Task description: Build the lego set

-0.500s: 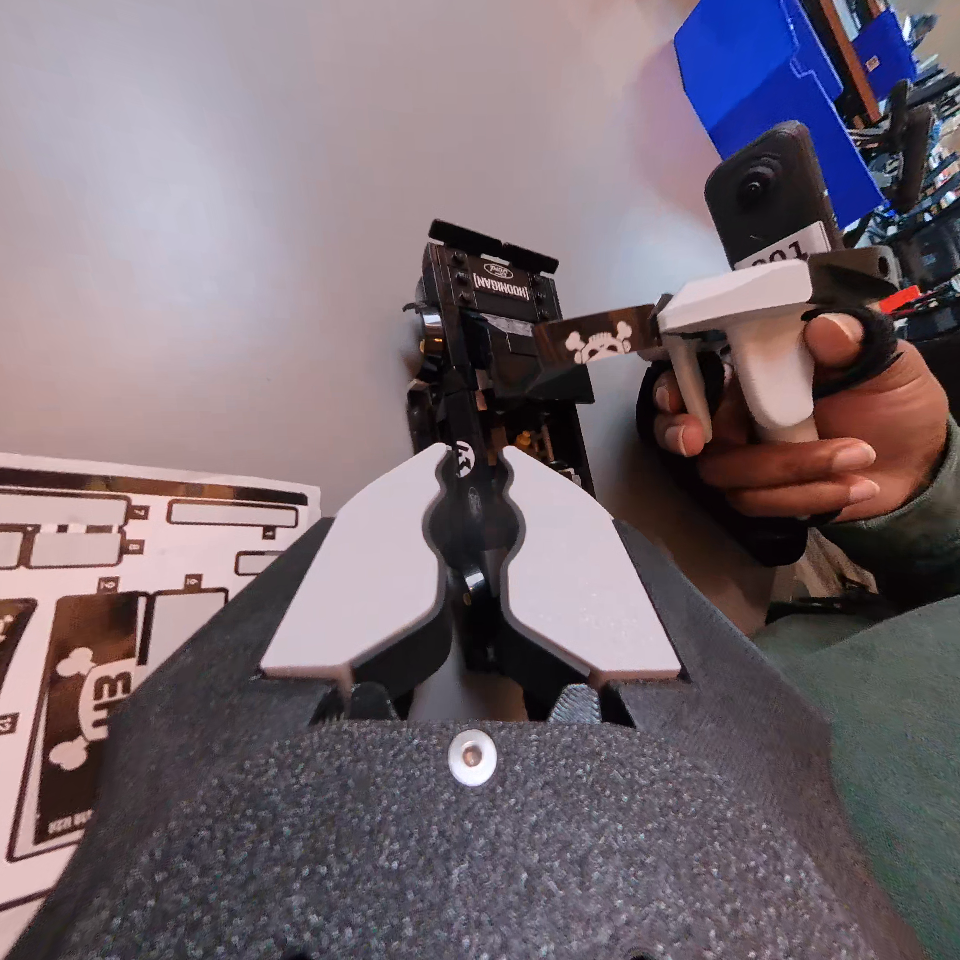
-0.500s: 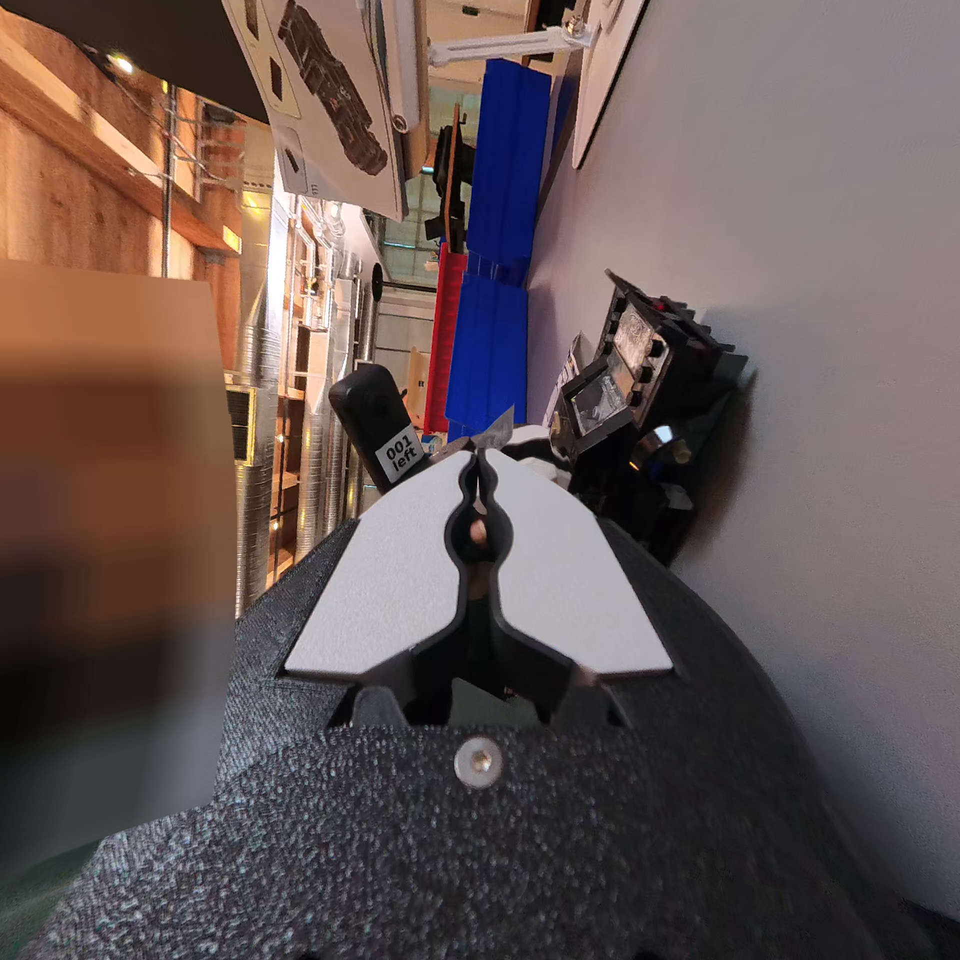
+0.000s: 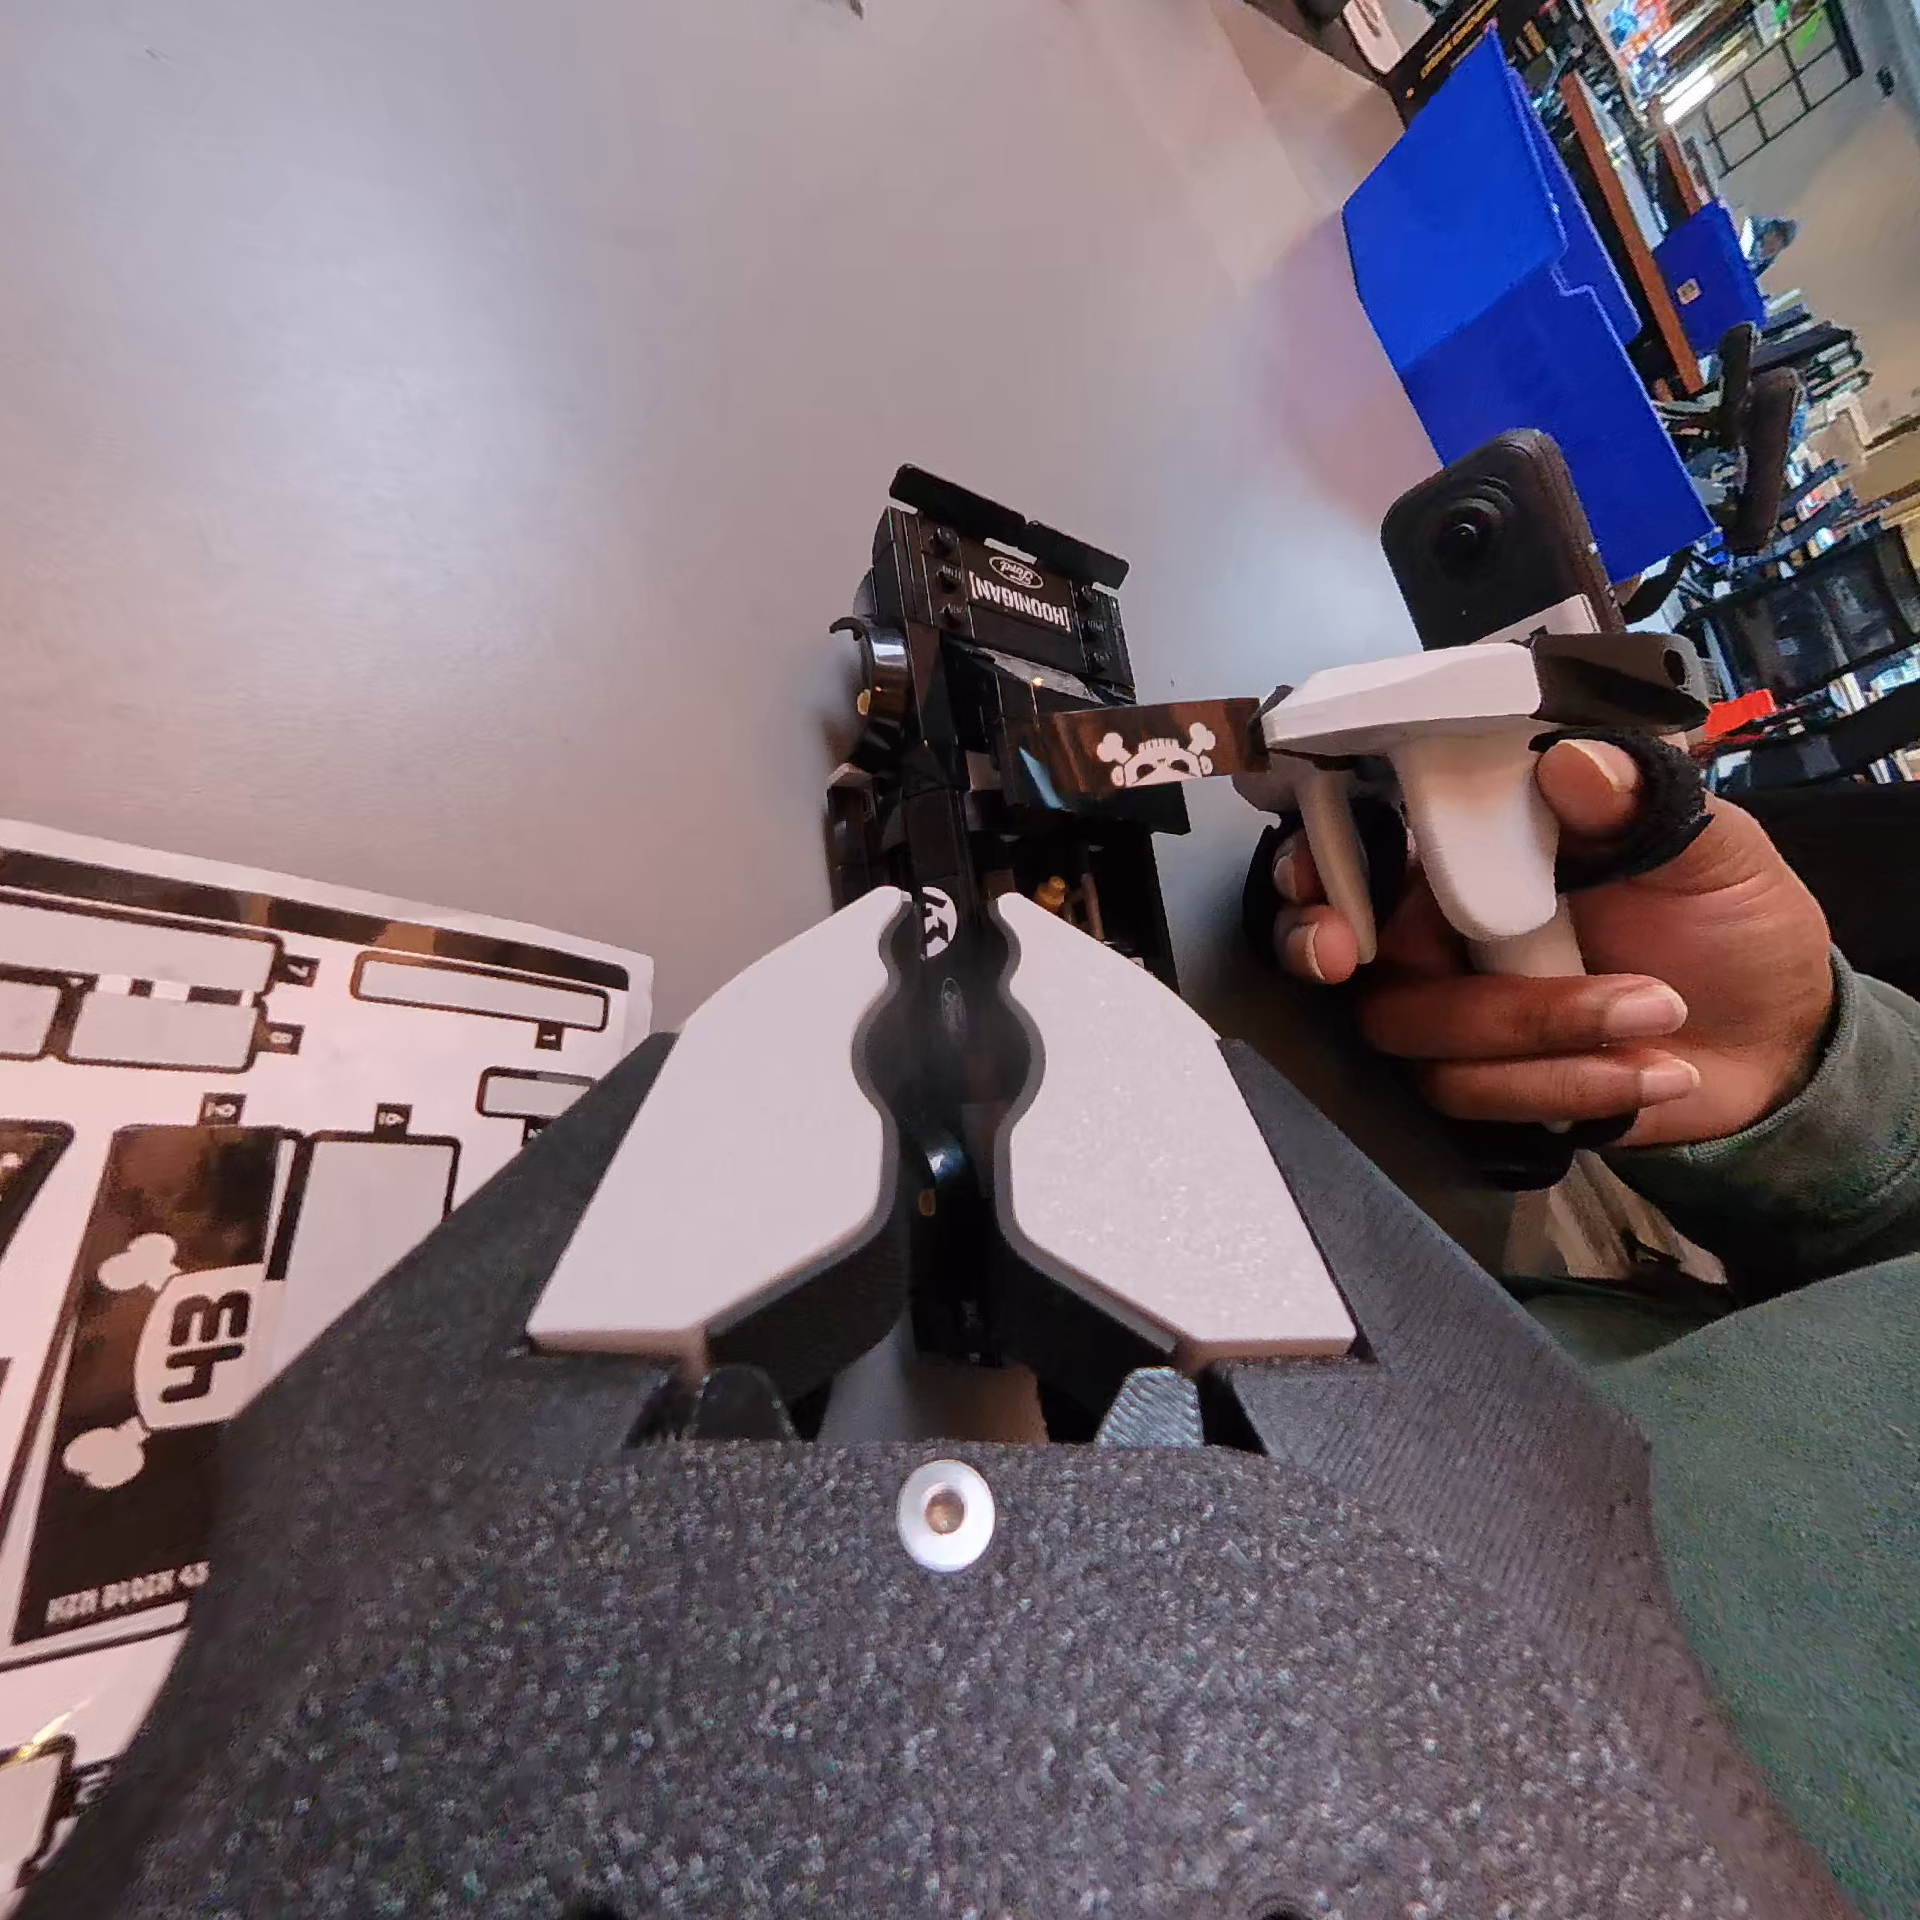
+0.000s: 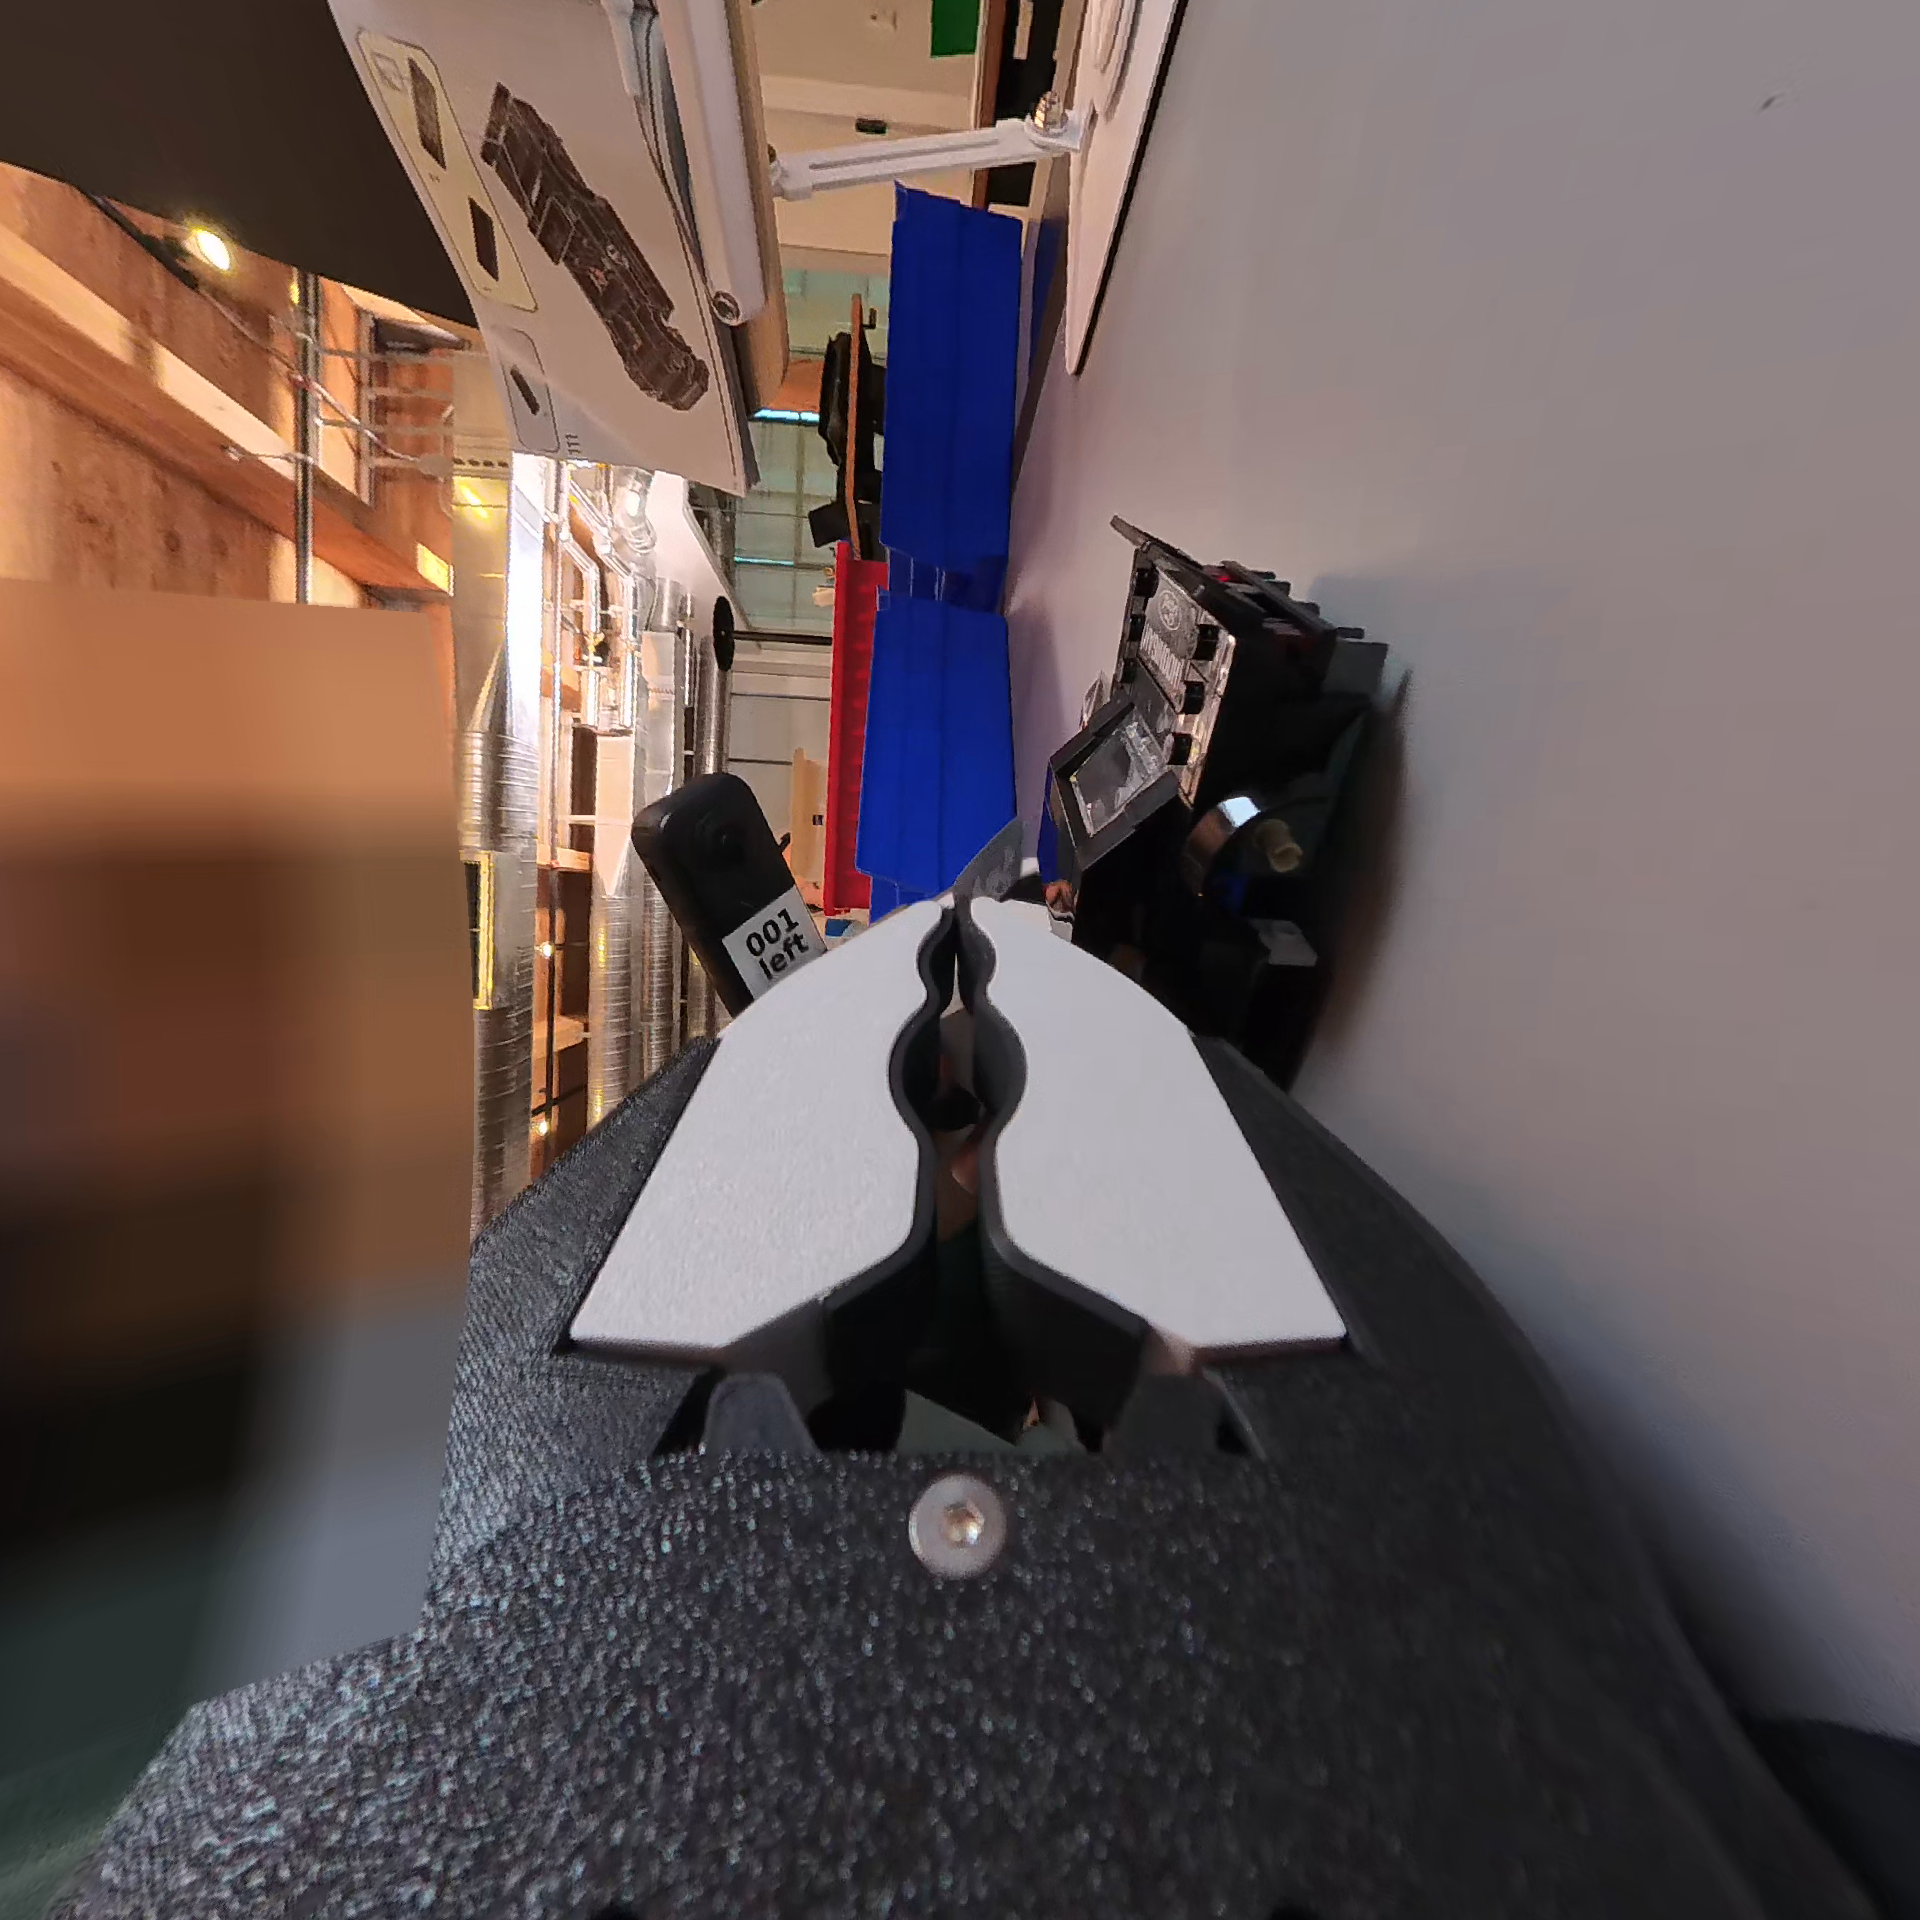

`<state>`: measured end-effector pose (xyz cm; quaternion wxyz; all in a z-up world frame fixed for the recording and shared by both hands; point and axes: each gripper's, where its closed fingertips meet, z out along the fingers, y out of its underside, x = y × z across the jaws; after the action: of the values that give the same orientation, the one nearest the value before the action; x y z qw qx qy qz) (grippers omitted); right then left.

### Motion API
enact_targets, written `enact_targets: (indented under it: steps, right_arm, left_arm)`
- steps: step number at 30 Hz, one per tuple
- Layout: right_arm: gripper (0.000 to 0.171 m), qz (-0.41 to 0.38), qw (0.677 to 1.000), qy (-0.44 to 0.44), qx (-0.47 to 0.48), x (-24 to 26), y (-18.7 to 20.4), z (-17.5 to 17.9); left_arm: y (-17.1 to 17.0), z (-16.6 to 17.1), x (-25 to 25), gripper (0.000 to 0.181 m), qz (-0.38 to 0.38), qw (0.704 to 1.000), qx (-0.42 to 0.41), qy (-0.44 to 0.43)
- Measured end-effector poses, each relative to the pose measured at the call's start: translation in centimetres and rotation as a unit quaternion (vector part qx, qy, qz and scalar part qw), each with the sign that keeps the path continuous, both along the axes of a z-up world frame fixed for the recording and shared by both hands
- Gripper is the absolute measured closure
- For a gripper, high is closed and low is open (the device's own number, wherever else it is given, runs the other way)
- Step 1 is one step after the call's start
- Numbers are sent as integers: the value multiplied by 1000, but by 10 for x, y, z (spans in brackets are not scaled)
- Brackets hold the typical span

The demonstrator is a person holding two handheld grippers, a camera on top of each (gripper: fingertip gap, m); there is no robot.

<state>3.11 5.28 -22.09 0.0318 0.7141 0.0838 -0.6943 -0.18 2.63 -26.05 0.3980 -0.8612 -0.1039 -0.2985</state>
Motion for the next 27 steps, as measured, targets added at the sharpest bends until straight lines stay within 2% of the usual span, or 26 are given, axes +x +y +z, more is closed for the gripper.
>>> enact_targets:
  steps: [6,11,16,22,27]
  right_arm:
    - [171,-3,1000,5,1,0,1,0]
    - [171,0,1000,10,1,-1,1,2]
    - [171,1,1000,13,8,-1,1,4]
    - [171,2,1000,14,0,-2,2,2]
    - [171,0,1000,11,-5,-3,3,0]
  left_arm:
    - [0,1,0,170,8,1000,4,-10]
    - [0,15,1,163,7,999,28,-29]
    - [0,26,-7,165,-8,999,39,1]
    - [4,22,-19,168,-75,992,40,97]
    - [10,18,-18,169,-118,985,39,121]
